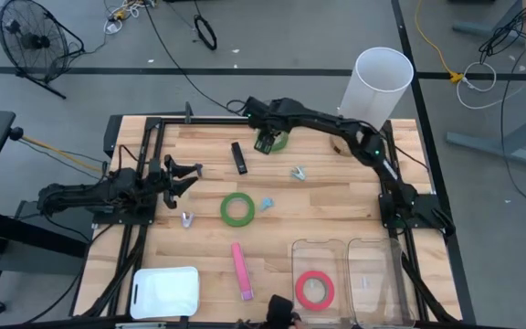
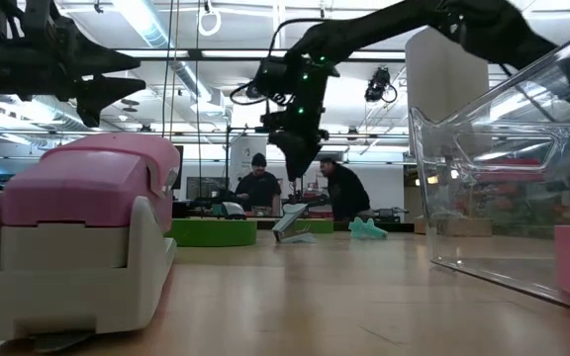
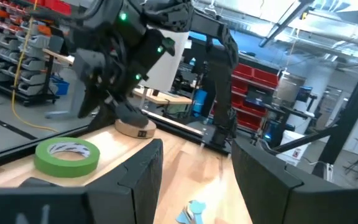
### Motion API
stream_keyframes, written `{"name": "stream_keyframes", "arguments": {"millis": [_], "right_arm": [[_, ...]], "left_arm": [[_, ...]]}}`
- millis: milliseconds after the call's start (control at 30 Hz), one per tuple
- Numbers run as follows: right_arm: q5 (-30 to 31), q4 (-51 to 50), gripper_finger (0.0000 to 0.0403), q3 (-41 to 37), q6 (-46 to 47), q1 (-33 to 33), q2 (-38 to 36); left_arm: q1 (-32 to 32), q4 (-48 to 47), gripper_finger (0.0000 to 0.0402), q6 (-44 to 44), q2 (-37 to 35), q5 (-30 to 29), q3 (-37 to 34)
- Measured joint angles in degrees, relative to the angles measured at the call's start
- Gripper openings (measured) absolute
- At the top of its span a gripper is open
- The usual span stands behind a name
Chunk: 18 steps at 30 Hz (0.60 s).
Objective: Pick and place Stapler, Stapler remover, tape
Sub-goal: Put the top green tape into the left transparent bin
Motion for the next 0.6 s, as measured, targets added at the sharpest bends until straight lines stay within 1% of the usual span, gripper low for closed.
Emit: {"name": "stream_keyframes", "arguments": {"millis": [67, 167, 300, 500, 600], "right_arm": [[3.25, -2.61, 0.0178, 2.44, -0.94, 0.43, 2.17], [3.98, -4.27, 0.0178, 3.73, -2.86, 0.83, 3.18], [4.88, -2.99, 0.0178, 4.18, -3.94, 1.76, 2.92], [4.87, 0.47, 0.0178, 4.85, -9.0, 3.51, 2.54], [2.5, 0.43, 0.0178, 4.38, -8.03, 3.64, 2.6]], "left_arm": [[0.02, 0.0, 0.0195, 0.0, -0.02, 0.04, -0.02], [0.02, -0.02, 0.0195, -0.04, 0.0, 0.02, 0.0], [0.02, -0.08, 0.0195, -0.01, 0.0, -0.03, 0.0], [0.02, -0.09, 0.0195, -0.08, 0.0, -0.18, 0.0], [0.02, -0.1, 0.0195, -0.08, 0.0, -0.16, 0.0]]}}
